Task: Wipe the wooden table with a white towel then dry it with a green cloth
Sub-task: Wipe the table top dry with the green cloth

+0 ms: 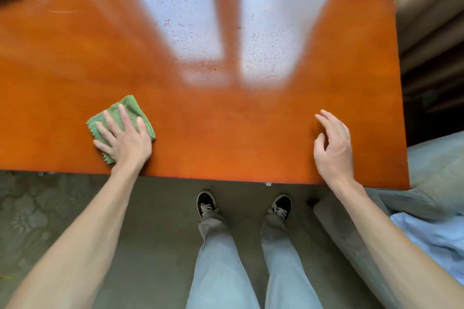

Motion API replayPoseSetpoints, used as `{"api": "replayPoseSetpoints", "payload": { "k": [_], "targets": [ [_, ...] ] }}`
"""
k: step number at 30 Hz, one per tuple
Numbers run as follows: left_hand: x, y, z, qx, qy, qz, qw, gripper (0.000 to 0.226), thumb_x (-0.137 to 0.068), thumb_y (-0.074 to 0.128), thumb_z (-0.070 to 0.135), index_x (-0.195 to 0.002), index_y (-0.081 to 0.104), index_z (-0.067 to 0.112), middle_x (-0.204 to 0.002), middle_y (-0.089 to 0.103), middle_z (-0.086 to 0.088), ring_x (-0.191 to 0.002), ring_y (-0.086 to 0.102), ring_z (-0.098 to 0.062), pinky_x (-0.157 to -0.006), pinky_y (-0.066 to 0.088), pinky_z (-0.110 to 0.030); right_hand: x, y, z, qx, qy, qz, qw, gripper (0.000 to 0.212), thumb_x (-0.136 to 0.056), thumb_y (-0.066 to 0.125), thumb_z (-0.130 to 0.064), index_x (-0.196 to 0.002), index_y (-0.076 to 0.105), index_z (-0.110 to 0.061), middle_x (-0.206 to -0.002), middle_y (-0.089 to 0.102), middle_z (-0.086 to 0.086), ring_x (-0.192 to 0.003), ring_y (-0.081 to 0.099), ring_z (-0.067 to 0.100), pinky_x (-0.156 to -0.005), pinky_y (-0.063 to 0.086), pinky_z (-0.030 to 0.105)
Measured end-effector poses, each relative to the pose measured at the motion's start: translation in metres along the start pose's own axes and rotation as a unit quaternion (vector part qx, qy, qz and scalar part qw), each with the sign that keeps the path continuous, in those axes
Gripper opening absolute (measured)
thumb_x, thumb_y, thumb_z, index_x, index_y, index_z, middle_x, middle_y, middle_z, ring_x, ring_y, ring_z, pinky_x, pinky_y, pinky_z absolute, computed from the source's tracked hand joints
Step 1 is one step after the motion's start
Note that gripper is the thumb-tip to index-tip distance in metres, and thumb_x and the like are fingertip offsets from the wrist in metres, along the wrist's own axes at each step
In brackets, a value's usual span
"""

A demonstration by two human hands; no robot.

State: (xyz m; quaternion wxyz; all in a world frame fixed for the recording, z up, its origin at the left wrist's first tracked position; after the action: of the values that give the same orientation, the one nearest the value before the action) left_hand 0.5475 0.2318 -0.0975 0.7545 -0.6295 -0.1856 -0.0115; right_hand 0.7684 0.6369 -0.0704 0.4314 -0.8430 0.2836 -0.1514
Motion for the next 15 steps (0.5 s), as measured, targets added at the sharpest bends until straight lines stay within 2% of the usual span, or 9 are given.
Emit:
{"api": "replayPoseSetpoints", "payload": {
  "k": [4,6,8,10,12,15],
  "targets": [
    [0.066,0.031,0.083,-0.014,0.135,-0.009,0.991,0.06,-0.105,0.022,0.047,-0.16,0.004,0.032,-0.168,-0.006,-0.007,-0.153,-0.008,-0.035,-0.118,-0.005,-0.064,0.002,-0.039,0.062,0.103,0.039,0.036,0.993,0.043,-0.101,0.046,-0.014,-0.144,0.047,-0.015,-0.155,0.039,0.006,-0.143,0.031,0.026,-0.118,0.025,0.046],
    [0.107,0.049,0.125,-0.035,0.194,-0.023,0.98,0.061,-0.104,0.016,0.05,-0.16,0.0,0.031,-0.168,-0.009,-0.008,-0.153,-0.009,-0.036,-0.118,-0.003,-0.065,0.006,-0.051,0.085,0.116,0.08,0.038,0.989,0.045,-0.102,0.04,-0.022,-0.147,0.042,-0.017,-0.159,0.032,0.007,-0.145,0.026,0.029,-0.117,0.025,0.051],
    [0.151,0.068,0.164,-0.07,0.243,-0.034,0.967,0.065,-0.099,0.004,0.053,-0.157,-0.015,0.032,-0.166,-0.017,-0.009,-0.152,-0.012,-0.037,-0.118,-0.001,-0.067,0.01,-0.058,0.1,0.111,0.098,0.035,0.988,0.048,-0.102,0.034,-0.028,-0.148,0.039,-0.017,-0.16,0.029,0.008,-0.145,0.025,0.029,-0.116,0.027,0.052],
    [0.201,0.09,0.199,-0.099,0.297,-0.047,0.948,0.065,-0.099,0.004,0.054,-0.148,-0.031,0.03,-0.163,-0.027,-0.01,-0.151,-0.018,-0.037,-0.117,-0.004,-0.068,0.013,-0.064,0.11,0.108,0.102,0.036,0.988,0.048,-0.102,0.033,-0.029,-0.148,0.038,-0.017,-0.16,0.029,0.007,-0.145,0.024,0.028,-0.116,0.028,0.052],
    [0.256,0.112,0.229,-0.099,0.377,-0.069,0.918,0.067,-0.103,0.015,0.054,-0.149,-0.027,0.029,-0.164,-0.025,-0.011,-0.15,-0.019,-0.038,-0.116,-0.006,-0.068,0.015,-0.068,0.12,0.093,0.108,0.033,0.989,0.049,-0.102,0.031,-0.03,-0.149,0.038,-0.016,-0.161,0.028,0.005,-0.146,0.023,0.027,-0.116,0.027,0.051],
    [0.311,0.132,0.243,-0.109,0.473,-0.083,0.87,0.066,-0.104,0.024,0.055,-0.158,-0.005,0.03,-0.168,-0.008,-0.01,-0.153,-0.01,-0.036,-0.118,0.003,-0.067,0.018,-0.07,0.127,0.069,0.099,0.019,0.993,0.051,-0.101,0.031,-0.031,-0.15,0.037,-0.016,-0.162,0.025,0.003,-0.145,0.025,0.027,-0.114,0.03,0.047]
  ]
}}
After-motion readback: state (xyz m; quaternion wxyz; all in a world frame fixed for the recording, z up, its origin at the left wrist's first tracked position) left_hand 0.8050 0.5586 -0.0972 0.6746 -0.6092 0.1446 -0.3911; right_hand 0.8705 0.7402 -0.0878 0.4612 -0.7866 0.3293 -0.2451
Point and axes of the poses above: each hand's wrist, its own x-axis away from the middle knuckle, its own y-axis out of the palm, z = x × y, the point moved 5 cm from there along -x, towards the middle knuckle
